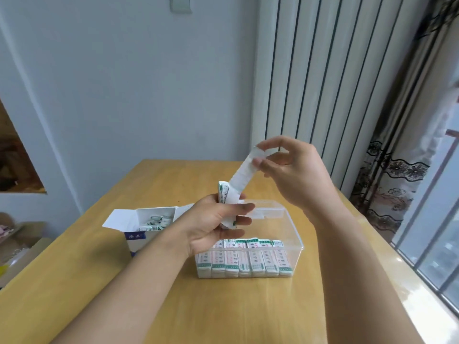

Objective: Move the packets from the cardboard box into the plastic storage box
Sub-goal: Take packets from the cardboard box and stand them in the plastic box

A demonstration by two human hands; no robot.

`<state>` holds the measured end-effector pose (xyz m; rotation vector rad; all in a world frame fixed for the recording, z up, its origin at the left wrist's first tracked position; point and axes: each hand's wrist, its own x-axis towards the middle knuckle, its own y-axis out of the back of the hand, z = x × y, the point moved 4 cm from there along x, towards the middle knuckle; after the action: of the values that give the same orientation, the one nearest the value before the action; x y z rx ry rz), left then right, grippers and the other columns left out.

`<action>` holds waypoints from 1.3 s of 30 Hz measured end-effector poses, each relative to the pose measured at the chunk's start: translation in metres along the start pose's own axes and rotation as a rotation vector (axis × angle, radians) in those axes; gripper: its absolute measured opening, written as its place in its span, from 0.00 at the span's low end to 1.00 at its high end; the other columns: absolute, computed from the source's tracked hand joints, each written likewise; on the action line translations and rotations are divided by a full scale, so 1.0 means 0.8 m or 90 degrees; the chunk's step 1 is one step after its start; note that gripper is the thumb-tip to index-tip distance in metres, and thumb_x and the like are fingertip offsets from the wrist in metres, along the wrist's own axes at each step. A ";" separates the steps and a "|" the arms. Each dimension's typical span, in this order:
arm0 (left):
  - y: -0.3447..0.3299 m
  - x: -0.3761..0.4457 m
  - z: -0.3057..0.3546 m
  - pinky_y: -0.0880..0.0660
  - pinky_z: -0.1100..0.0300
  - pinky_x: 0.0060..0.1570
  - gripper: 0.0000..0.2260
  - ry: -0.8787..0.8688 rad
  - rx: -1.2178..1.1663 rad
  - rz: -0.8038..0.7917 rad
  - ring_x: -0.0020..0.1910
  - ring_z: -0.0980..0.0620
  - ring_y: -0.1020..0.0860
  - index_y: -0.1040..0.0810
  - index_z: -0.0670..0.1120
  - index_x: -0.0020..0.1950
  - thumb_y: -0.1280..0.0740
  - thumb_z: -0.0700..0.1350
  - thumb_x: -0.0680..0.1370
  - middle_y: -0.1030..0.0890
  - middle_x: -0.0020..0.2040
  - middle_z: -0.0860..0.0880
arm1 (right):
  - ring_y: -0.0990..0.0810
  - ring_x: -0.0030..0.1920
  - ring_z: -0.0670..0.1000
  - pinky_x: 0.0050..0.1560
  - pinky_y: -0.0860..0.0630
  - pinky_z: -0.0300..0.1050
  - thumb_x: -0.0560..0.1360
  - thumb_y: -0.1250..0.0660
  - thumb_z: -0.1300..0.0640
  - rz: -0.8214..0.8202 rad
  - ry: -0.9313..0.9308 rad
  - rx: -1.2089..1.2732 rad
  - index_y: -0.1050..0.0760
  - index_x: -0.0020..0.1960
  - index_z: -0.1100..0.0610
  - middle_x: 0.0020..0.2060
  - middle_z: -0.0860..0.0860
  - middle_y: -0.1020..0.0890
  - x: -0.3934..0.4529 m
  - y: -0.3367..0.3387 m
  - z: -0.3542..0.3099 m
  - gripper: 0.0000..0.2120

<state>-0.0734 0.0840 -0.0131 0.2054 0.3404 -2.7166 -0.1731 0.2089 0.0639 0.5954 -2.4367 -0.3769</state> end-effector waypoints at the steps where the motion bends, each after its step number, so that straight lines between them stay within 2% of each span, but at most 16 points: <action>1: 0.000 0.000 -0.003 0.27 0.64 0.26 0.13 0.012 0.000 0.000 0.33 0.56 0.18 0.22 0.45 0.56 0.25 0.38 0.73 0.17 0.36 0.52 | 0.17 0.39 0.43 0.40 0.24 0.39 0.76 0.25 0.52 -0.010 -0.001 -0.013 0.19 0.48 0.45 0.38 0.45 0.14 -0.001 -0.005 0.000 0.04; 4: 0.004 0.001 -0.003 0.26 0.66 0.25 0.17 0.031 -0.059 -0.023 0.36 0.54 0.17 0.23 0.44 0.56 0.25 0.37 0.69 0.17 0.36 0.50 | 0.17 0.40 0.39 0.41 0.25 0.34 0.76 0.26 0.54 0.023 0.024 -0.051 0.19 0.44 0.47 0.36 0.42 0.15 -0.001 -0.011 0.000 0.03; 7: 0.011 0.000 0.000 0.17 0.59 0.35 0.21 0.068 -0.225 -0.057 0.49 0.42 0.14 0.24 0.36 0.64 0.29 0.30 0.71 0.16 0.50 0.40 | 0.19 0.41 0.35 0.40 0.27 0.26 0.75 0.24 0.56 0.023 0.102 -0.104 0.20 0.40 0.46 0.35 0.37 0.17 -0.006 -0.021 -0.013 0.07; 9: 0.017 -0.001 0.002 0.15 0.52 0.41 0.23 0.088 -0.311 -0.094 0.57 0.35 0.17 0.27 0.34 0.69 0.34 0.29 0.73 0.20 0.63 0.34 | 0.19 0.44 0.35 0.43 0.25 0.28 0.74 0.24 0.55 -0.003 0.128 -0.137 0.18 0.41 0.47 0.36 0.37 0.17 -0.009 -0.029 -0.017 0.06; 11: 0.026 -0.003 0.004 0.15 0.49 0.42 0.22 0.086 -0.364 -0.127 0.62 0.34 0.20 0.28 0.34 0.70 0.39 0.34 0.75 0.24 0.68 0.33 | 0.19 0.49 0.38 0.49 0.23 0.37 0.74 0.25 0.53 -0.050 0.127 -0.203 0.16 0.42 0.46 0.41 0.37 0.16 -0.012 -0.040 -0.021 0.04; 13: 0.034 -0.002 0.006 0.15 0.49 0.42 0.22 0.088 -0.386 -0.135 0.63 0.36 0.20 0.27 0.33 0.69 0.42 0.40 0.77 0.22 0.66 0.34 | 0.23 0.55 0.43 0.52 0.26 0.44 0.75 0.26 0.50 -0.110 0.124 -0.282 0.15 0.44 0.44 0.47 0.38 0.16 -0.016 -0.047 -0.021 0.02; 17: 0.038 -0.006 0.009 0.18 0.56 0.31 0.17 0.092 -0.339 -0.114 0.52 0.42 0.17 0.24 0.35 0.66 0.40 0.43 0.81 0.17 0.51 0.37 | 0.29 0.67 0.46 0.61 0.31 0.45 0.80 0.32 0.47 -0.262 0.115 -0.337 0.14 0.53 0.44 0.63 0.40 0.20 -0.025 -0.060 -0.021 0.08; 20: 0.038 -0.010 0.011 0.18 0.57 0.31 0.13 0.066 -0.276 -0.092 0.52 0.40 0.15 0.23 0.38 0.64 0.40 0.36 0.82 0.15 0.55 0.38 | 0.24 0.62 0.43 0.56 0.30 0.35 0.79 0.30 0.48 -0.142 0.123 -0.296 0.15 0.55 0.44 0.60 0.41 0.18 -0.022 -0.053 -0.028 0.08; 21: 0.036 -0.011 0.012 0.18 0.57 0.33 0.13 0.057 -0.254 -0.098 0.52 0.41 0.15 0.23 0.39 0.65 0.41 0.35 0.82 0.15 0.56 0.38 | 0.23 0.61 0.44 0.54 0.30 0.36 0.78 0.29 0.48 -0.101 0.107 -0.298 0.16 0.57 0.44 0.58 0.41 0.17 -0.020 -0.049 -0.027 0.08; 23: 0.032 -0.011 0.013 0.17 0.57 0.35 0.14 0.050 -0.206 -0.124 0.52 0.41 0.14 0.24 0.40 0.66 0.43 0.35 0.83 0.15 0.56 0.39 | 0.22 0.62 0.48 0.55 0.28 0.43 0.78 0.29 0.46 -0.097 0.039 -0.315 0.20 0.65 0.42 0.61 0.42 0.18 -0.018 -0.047 -0.017 0.15; 25: 0.031 -0.012 0.012 0.17 0.55 0.38 0.16 0.048 -0.168 -0.145 0.54 0.41 0.15 0.25 0.40 0.67 0.45 0.36 0.82 0.15 0.57 0.39 | 0.22 0.61 0.49 0.55 0.28 0.43 0.78 0.30 0.45 -0.148 -0.001 -0.335 0.23 0.69 0.43 0.63 0.43 0.19 -0.019 -0.050 -0.009 0.19; 29: 0.030 -0.011 0.012 0.17 0.49 0.45 0.20 0.037 -0.167 -0.179 0.59 0.36 0.18 0.25 0.40 0.68 0.49 0.40 0.80 0.18 0.59 0.36 | 0.23 0.39 0.38 0.35 0.28 0.28 0.77 0.28 0.46 -0.164 0.004 -0.309 0.19 0.60 0.45 0.48 0.39 0.21 -0.020 -0.053 -0.012 0.12; 31: 0.029 -0.011 0.014 0.17 0.49 0.44 0.20 0.030 -0.187 -0.182 0.58 0.36 0.18 0.23 0.41 0.65 0.49 0.44 0.82 0.18 0.58 0.36 | 0.19 0.47 0.40 0.43 0.25 0.30 0.76 0.26 0.46 -0.138 0.009 -0.266 0.19 0.52 0.43 0.49 0.39 0.19 -0.018 -0.052 -0.013 0.06; 33: 0.029 -0.012 0.017 0.17 0.51 0.42 0.20 0.024 -0.182 -0.170 0.54 0.38 0.16 0.20 0.43 0.62 0.48 0.50 0.84 0.16 0.56 0.38 | 0.19 0.57 0.41 0.56 0.23 0.42 0.75 0.25 0.47 -0.116 0.014 -0.222 0.20 0.47 0.44 0.52 0.40 0.16 -0.016 -0.050 -0.012 0.05; 36: 0.030 -0.012 0.017 0.17 0.54 0.38 0.26 0.012 -0.132 -0.116 0.49 0.42 0.14 0.18 0.45 0.59 0.44 0.64 0.83 0.14 0.51 0.41 | 0.16 0.51 0.41 0.57 0.20 0.49 0.75 0.25 0.51 -0.118 0.005 -0.118 0.19 0.45 0.49 0.45 0.42 0.13 -0.013 -0.051 -0.010 0.04; 39: 0.034 -0.007 0.012 0.19 0.56 0.33 0.28 -0.008 -0.064 -0.032 0.43 0.46 0.14 0.19 0.45 0.58 0.43 0.68 0.79 0.14 0.42 0.45 | 0.14 0.45 0.45 0.53 0.18 0.52 0.75 0.24 0.54 -0.114 -0.015 -0.005 0.20 0.46 0.51 0.41 0.45 0.13 -0.015 -0.051 -0.014 0.05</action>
<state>-0.0585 0.0591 -0.0085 0.1539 0.4833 -2.7403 -0.1444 0.1787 0.0508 0.8128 -2.4100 -0.4678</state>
